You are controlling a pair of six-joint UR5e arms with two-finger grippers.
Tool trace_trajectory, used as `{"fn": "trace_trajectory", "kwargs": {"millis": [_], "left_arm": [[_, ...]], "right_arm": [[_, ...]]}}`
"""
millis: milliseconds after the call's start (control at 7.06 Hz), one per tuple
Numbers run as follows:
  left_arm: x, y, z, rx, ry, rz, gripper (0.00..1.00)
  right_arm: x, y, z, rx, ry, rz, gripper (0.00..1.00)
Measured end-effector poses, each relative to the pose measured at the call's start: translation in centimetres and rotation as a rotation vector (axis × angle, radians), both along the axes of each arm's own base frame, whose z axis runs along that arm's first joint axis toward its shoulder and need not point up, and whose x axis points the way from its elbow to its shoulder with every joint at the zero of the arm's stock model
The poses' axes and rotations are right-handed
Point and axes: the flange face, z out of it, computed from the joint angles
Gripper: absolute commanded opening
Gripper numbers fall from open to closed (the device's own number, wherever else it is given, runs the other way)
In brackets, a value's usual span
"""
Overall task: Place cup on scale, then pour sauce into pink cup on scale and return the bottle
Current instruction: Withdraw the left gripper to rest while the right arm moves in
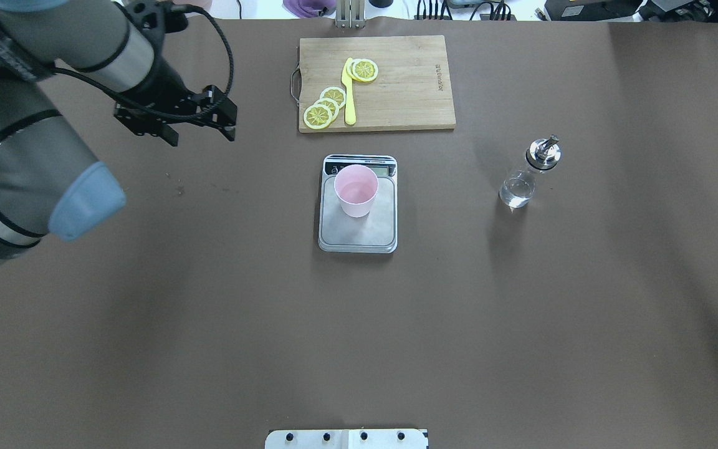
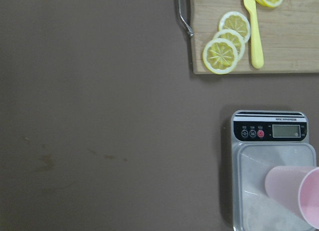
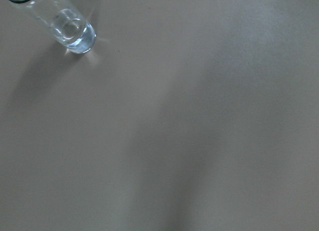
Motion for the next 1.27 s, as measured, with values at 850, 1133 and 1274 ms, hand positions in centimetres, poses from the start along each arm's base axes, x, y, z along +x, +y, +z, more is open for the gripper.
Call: {"fn": "trace_trajectory", "kwargs": {"millis": [850, 1133, 1274], "left_arm": [[-5.7, -2.5, 4.3, -0.028, -0.061, -0.040, 0.98], [-9.3, -3.4, 8.2, 0.069, -0.128, 0.032, 0.98], [-10.8, -3.9, 9.9, 0.091, -0.152, 0.047, 0.98]], "right_arm": [[-5.3, 0.9, -0.2, 0.292, -0.195, 0.040, 1.00], [-8.6, 0.1, -2.0, 0.381, -0.204, 0.023, 1.00], [-11.2, -0.1, -2.8, 0.419, -0.192, 0.014, 0.99]]}}
